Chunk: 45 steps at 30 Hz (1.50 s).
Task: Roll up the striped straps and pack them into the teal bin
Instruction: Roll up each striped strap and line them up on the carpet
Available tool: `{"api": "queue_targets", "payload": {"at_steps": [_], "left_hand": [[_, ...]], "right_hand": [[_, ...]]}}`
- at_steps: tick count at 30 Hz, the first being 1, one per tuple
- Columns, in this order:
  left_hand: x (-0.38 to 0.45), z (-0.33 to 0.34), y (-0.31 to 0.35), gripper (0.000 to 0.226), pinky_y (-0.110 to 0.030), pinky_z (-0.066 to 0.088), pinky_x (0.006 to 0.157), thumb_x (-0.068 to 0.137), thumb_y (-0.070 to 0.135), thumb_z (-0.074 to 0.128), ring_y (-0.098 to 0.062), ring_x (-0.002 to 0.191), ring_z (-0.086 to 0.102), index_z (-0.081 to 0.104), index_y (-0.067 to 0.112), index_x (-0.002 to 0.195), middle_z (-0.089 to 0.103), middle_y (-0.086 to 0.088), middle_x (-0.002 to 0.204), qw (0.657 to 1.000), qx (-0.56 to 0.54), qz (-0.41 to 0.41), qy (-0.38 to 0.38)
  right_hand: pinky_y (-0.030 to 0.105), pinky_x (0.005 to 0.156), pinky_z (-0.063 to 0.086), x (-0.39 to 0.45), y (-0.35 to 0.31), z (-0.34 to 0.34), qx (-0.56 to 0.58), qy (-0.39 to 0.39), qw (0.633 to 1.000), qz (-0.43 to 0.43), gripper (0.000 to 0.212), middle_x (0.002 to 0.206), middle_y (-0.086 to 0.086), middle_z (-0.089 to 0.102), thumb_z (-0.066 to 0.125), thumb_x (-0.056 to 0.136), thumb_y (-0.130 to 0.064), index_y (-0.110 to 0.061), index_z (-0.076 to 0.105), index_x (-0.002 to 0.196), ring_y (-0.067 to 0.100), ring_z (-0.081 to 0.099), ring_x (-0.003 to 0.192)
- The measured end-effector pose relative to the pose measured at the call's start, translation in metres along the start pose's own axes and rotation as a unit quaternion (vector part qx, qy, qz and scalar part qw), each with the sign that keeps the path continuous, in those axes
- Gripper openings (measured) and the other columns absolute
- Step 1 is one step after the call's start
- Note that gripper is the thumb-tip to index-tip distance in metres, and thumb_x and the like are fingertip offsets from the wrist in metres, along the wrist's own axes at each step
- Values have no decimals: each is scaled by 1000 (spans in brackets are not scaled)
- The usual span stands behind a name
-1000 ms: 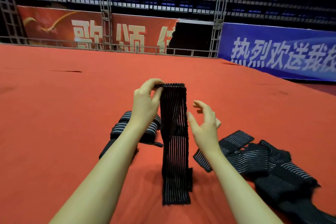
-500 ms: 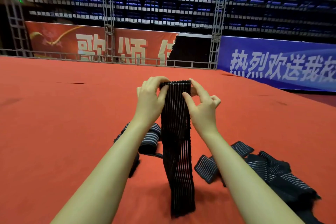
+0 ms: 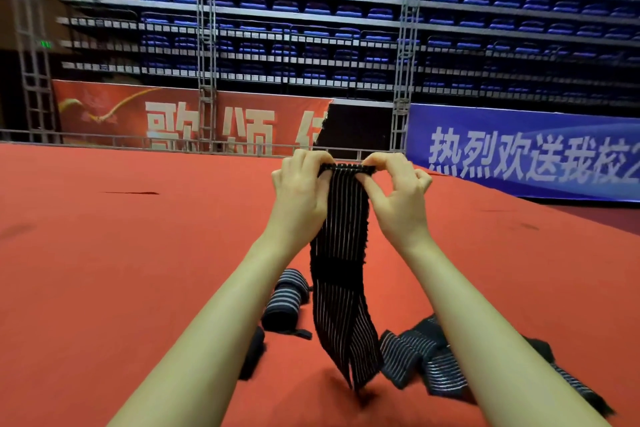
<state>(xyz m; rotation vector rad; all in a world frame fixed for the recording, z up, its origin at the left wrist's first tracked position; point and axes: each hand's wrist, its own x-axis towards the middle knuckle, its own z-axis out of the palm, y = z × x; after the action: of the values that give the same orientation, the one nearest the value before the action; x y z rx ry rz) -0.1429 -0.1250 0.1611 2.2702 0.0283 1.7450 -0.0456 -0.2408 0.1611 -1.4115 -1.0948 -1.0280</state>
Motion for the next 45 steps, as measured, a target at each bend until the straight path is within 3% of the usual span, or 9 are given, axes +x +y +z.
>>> {"api": "queue_targets", "payload": {"at_steps": [6,13,18,22,26,30,34,40,45], "left_hand": [[7,-4,-3,22,-25,18,77,92,16,40,-20,97,47,56,11,107,45,9,99,1000,-14,-12,-18],[10,-11,-3,17,-26,21,79,95,18,39,-8,90,50,52,18,106,52,12,93,998,-30,3,-46],[2,-15,-18,12,-23,23,86,96,24,43,-2,83,51,53,23,103,58,15,87,996,-35,5,-82],[-7,-11,-27,6,-31,31,89,93,27,50,-7,83,57,53,30,97,60,15,87,991,-63,-26,-117],[-13,-22,-28,17,-19,45,71,93,4,55,-7,73,56,58,20,95,64,-1,83,939,-236,-148,-203],[-21,-30,-31,12,-27,45,73,93,-1,54,-18,77,57,58,8,100,67,-12,85,886,-341,-208,-236],[-29,-29,-36,20,-20,46,72,82,1,61,-16,74,57,68,20,85,67,-3,78,857,-406,-232,-217],[-40,-30,-41,13,-23,48,75,73,20,64,-13,79,61,74,19,80,69,1,80,854,-411,-254,-196],[-54,-24,-43,24,-22,52,79,86,0,65,-12,86,66,65,14,106,69,-8,93,862,-379,-285,-180]], "right_hand": [[34,79,23,5,-1,1,8,10,999,-43,10,91,-17,60,64,87,-15,-13,68,95,-21,45,85],[40,88,37,14,-4,1,64,-25,998,-5,6,81,-22,59,60,89,-16,-20,64,91,-10,54,78],[40,73,45,7,-1,-2,193,-153,964,98,5,75,14,59,53,96,-13,-15,55,91,23,52,69],[28,79,45,-11,6,-5,276,-196,921,191,17,79,9,62,54,94,-1,-18,59,98,12,57,79],[25,79,44,-23,10,-4,338,-216,885,236,20,83,13,60,53,94,0,-18,60,97,18,55,80],[22,70,44,-30,10,-4,373,-247,859,250,18,77,7,61,58,89,-7,-24,63,90,18,52,71],[20,67,44,-35,7,-1,431,-226,827,281,24,71,0,63,55,76,-4,-23,69,74,11,55,66],[30,77,41,-46,11,3,406,-225,839,284,4,73,-2,62,68,73,-23,-22,71,75,16,53,75],[18,76,47,-60,10,4,367,-214,860,284,27,84,-3,67,64,86,2,-17,68,104,8,63,83]]}}
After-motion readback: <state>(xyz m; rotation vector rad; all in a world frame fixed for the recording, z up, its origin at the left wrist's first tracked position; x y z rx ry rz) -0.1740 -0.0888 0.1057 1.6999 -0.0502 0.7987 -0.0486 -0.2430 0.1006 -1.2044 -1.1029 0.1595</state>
